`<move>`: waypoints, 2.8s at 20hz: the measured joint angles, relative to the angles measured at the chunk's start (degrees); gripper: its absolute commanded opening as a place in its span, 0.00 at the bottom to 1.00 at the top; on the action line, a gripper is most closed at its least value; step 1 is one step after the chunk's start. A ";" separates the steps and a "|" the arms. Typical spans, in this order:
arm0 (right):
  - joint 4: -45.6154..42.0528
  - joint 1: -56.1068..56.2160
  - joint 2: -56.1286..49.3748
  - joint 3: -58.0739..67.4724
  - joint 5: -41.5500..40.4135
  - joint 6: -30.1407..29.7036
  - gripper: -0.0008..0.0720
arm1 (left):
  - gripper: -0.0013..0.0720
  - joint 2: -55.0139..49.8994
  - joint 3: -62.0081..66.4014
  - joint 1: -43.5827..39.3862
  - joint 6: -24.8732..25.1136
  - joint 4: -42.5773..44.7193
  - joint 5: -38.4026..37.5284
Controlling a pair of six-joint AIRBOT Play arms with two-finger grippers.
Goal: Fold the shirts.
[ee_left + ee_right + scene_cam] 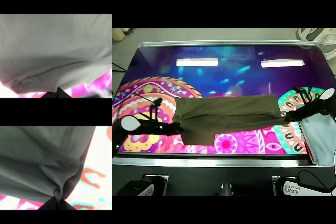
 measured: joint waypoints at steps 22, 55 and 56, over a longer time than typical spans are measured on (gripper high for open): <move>7.37 5.20 -18.64 16.41 -16.65 3.10 0.97 | 0.69 -40.83 36.61 9.86 3.87 -4.79 -1.68; 23.50 20.81 9.90 19.30 3.39 10.64 0.04 | 0.05 -55.84 38.97 -27.28 17.99 -50.95 17.92; 23.37 21.79 9.86 19.30 2.34 10.82 0.04 | 0.05 -55.60 38.97 -26.10 18.73 -51.91 17.97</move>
